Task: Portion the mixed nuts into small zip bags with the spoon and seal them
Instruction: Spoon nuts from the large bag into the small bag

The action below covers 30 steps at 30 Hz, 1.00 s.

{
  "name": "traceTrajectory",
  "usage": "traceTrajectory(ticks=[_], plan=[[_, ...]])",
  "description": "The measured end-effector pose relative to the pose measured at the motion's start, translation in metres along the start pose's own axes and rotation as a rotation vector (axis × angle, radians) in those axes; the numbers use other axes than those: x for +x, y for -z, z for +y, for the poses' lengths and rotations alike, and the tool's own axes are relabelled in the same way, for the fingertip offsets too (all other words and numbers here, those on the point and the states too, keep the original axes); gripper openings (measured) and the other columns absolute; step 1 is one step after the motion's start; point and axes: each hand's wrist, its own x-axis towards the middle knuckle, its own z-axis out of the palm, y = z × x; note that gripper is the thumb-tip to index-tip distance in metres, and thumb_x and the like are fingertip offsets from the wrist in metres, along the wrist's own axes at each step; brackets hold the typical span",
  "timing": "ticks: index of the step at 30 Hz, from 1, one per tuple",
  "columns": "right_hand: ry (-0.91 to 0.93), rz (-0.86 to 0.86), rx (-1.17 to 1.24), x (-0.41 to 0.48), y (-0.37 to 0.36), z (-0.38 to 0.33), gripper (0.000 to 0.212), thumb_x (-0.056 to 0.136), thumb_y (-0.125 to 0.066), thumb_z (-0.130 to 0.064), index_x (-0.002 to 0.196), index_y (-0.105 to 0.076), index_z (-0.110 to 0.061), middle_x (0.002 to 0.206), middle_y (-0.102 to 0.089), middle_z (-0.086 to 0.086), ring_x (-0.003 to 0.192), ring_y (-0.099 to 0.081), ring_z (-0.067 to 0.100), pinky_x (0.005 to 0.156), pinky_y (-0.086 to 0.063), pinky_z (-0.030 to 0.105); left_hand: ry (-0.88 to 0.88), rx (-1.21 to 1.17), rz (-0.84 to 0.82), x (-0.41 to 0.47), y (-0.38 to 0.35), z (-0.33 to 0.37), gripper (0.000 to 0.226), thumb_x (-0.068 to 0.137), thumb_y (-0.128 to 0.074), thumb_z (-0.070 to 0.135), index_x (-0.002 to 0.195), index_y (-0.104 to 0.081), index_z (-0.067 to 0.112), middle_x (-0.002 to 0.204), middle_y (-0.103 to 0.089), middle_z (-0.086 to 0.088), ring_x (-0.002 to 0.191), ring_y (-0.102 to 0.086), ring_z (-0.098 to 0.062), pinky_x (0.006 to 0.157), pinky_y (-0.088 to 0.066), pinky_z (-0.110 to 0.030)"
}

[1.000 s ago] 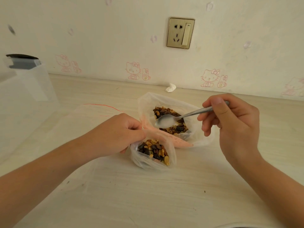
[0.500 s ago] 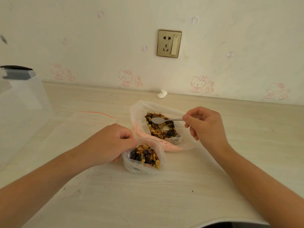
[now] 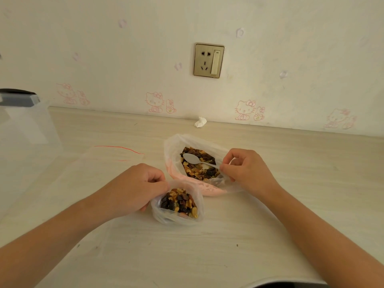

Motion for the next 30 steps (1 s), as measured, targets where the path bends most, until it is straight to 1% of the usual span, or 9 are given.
traceTrajectory(ticks=[6, 10, 13, 16, 18, 21, 23, 27, 30], plan=[[0.070, 0.063, -0.146, -0.002, 0.005, 0.003, 0.018, 0.092, -0.068, -0.037, 0.075, -0.072, -0.032, 0.069, -0.071, -0.014, 0.055, -0.056, 0.003, 0.056, -0.043, 0.024, 0.007, 0.004, -0.002, -0.001, 0.002, 0.001, 0.039, 0.098, -0.064, 0.028, 0.060, -0.062, 0.023, 0.049, -0.055, 0.006, 0.045, -0.052, -0.008, 0.045, -0.035, -0.016], [0.083, 0.124, -0.124, -0.007, 0.009, 0.007, 0.019, 0.091, -0.067, -0.033, 0.074, -0.076, -0.033, 0.081, -0.073, -0.021, 0.057, -0.055, 0.002, 0.056, -0.043, 0.022, 0.000, 0.011, -0.019, -0.006, 0.007, 0.004, 0.041, 0.099, -0.064, 0.033, 0.059, -0.064, 0.029, 0.046, -0.056, 0.006, 0.042, -0.048, -0.005, 0.046, -0.036, -0.016], [0.097, 0.263, -0.039, -0.014, 0.014, 0.003, 0.020, 0.091, -0.067, -0.026, 0.073, -0.074, -0.029, 0.077, -0.071, -0.015, 0.059, -0.054, 0.003, 0.055, -0.040, 0.014, 0.004, -0.006, -0.006, -0.012, 0.009, 0.006, 0.042, 0.099, -0.064, 0.036, 0.058, -0.063, 0.028, 0.047, -0.059, 0.009, 0.043, -0.050, -0.005, 0.049, -0.038, -0.017], [0.093, 0.372, 0.109, -0.036, 0.014, -0.007, 0.029, 0.087, -0.061, -0.031, 0.066, -0.066, -0.011, 0.060, -0.060, 0.002, 0.052, -0.043, 0.003, 0.050, -0.033, 0.016, 0.021, 0.014, -0.023, -0.019, 0.010, 0.005, 0.040, 0.099, -0.064, 0.039, 0.062, -0.063, 0.023, 0.060, -0.070, 0.006, 0.046, -0.055, -0.006, 0.051, -0.043, -0.018], [0.086, 0.272, 0.135, -0.060, 0.004, -0.017, 0.036, 0.086, -0.061, -0.039, 0.062, -0.065, -0.012, 0.056, -0.060, 0.005, 0.048, -0.043, 0.002, 0.047, -0.033, 0.016, 0.051, 0.021, -0.060, -0.023, 0.012, 0.002, 0.040, 0.099, -0.064, 0.040, 0.063, -0.064, 0.021, 0.066, -0.074, 0.003, 0.048, -0.058, -0.008, 0.048, -0.042, -0.015], [-0.029, -0.050, 0.030, -0.088, -0.022, -0.032, 0.042, 0.086, -0.059, -0.059, 0.068, -0.070, -0.023, 0.063, -0.070, -0.002, 0.046, -0.048, 0.002, 0.046, -0.038, 0.015, 0.073, 0.010, -0.094, -0.026, 0.013, 0.002, 0.036, 0.099, -0.063, 0.034, 0.066, -0.066, 0.016, 0.067, -0.075, -0.001, 0.049, -0.061, -0.010, 0.044, -0.040, -0.015], [-0.081, -0.147, -0.019, -0.092, -0.035, -0.038, 0.045, 0.088, -0.061, -0.059, 0.071, -0.069, -0.018, 0.068, -0.072, -0.001, 0.046, -0.049, 0.002, 0.048, -0.040, 0.017, 0.062, -0.003, -0.091, -0.027, 0.011, 0.004, 0.034, 0.098, -0.062, 0.029, 0.067, -0.065, 0.016, 0.067, -0.075, -0.002, 0.049, -0.061, -0.012, 0.045, -0.041, -0.019], [-0.084, -0.041, -0.014, -0.087, -0.045, -0.056, 0.031, 0.087, -0.066, -0.025, 0.066, -0.064, -0.003, 0.064, -0.065, 0.013, 0.048, -0.043, 0.009, 0.054, -0.042, 0.030, 0.010, -0.029, -0.070, -0.031, 0.015, 0.013, 0.039, 0.097, -0.062, 0.028, 0.058, -0.064, 0.026, 0.064, -0.073, -0.001, 0.048, -0.060, -0.011, 0.044, -0.040, -0.017], [-0.067, 0.080, 0.060, -0.087, -0.033, -0.071, 0.032, 0.073, -0.062, -0.038, 0.061, -0.063, -0.009, 0.056, -0.063, 0.007, 0.045, -0.042, 0.008, 0.049, -0.044, 0.027, -0.031, -0.076, 0.002, -0.037, 0.027, 0.022, 0.029, 0.087, -0.060, 0.035, 0.059, -0.064, 0.028, 0.064, -0.073, 0.000, 0.050, -0.063, -0.012, 0.046, -0.042, -0.018]])
